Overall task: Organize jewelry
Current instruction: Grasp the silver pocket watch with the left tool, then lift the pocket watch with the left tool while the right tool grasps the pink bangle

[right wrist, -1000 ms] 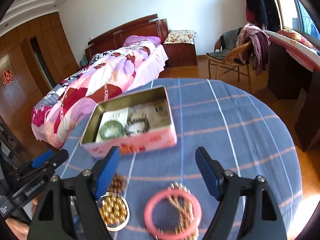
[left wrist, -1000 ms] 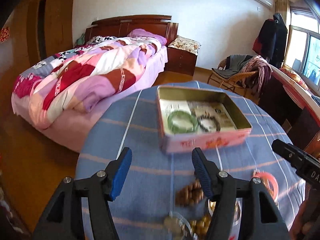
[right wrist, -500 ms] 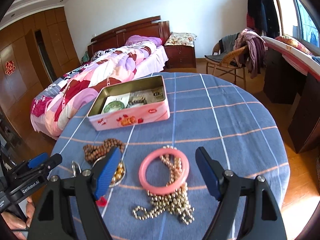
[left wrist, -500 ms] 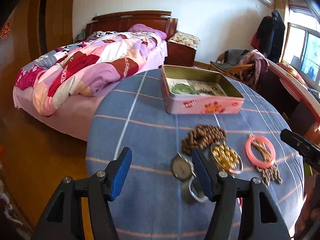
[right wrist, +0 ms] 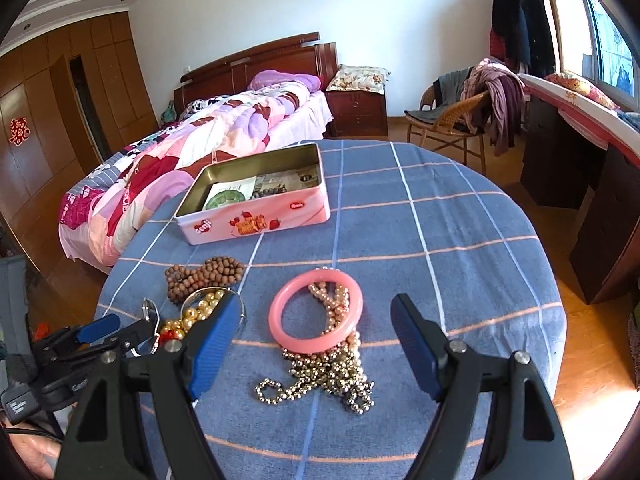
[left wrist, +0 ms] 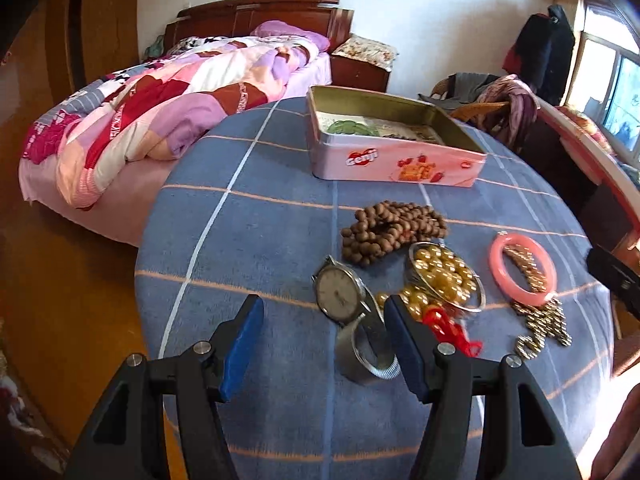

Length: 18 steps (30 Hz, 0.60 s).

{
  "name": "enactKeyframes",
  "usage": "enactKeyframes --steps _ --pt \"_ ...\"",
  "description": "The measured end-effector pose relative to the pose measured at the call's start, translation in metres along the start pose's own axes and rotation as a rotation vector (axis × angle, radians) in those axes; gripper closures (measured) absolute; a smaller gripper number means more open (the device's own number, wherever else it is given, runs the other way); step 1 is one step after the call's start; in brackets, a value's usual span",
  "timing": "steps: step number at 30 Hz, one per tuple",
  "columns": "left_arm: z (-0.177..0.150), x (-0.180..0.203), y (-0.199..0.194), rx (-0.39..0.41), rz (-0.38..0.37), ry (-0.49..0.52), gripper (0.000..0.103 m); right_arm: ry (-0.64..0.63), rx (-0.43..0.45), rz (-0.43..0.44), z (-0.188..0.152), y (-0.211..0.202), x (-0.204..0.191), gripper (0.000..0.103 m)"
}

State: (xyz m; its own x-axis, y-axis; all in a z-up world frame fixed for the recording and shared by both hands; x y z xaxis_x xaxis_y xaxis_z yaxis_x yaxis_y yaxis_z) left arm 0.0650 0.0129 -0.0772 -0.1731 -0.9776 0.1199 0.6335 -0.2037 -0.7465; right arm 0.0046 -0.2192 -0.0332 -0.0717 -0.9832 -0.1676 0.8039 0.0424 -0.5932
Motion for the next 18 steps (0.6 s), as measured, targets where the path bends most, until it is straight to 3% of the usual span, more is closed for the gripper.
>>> enactKeyframes --steps 6,8,10,12,18 --pt "0.005 -0.002 0.010 0.005 0.013 -0.024 0.041 -0.003 0.001 -0.006 0.000 0.001 0.001 0.023" --pt "0.005 -0.004 0.010 -0.001 -0.005 -0.034 0.056 -0.003 -0.003 -0.008 0.000 0.002 0.001 0.023" --pt "0.003 -0.007 0.011 -0.016 -0.017 -0.032 0.081 0.003 -0.006 -0.011 0.000 0.004 0.003 0.023" --pt "0.000 -0.010 0.012 -0.019 0.000 -0.024 0.089 0.014 -0.007 -0.013 0.000 0.005 0.006 0.023" --pt "0.005 -0.005 0.018 -0.035 0.038 0.007 0.091 0.034 -0.025 -0.009 -0.002 0.010 0.011 0.023"
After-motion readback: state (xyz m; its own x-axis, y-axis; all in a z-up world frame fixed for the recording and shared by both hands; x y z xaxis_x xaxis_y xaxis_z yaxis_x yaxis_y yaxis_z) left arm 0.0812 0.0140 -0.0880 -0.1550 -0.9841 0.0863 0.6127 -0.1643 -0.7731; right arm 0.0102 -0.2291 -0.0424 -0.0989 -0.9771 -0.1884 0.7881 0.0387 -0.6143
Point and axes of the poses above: each gripper's, at about its wrist camera, not at the fingertips, and y roughly the way its jaws point, x to its right, z to its top, the point moved 1 cm from there along y, roughly the way its jaws point, and after that the axes turned 2 degrees about -y, right-handed, at the moved point
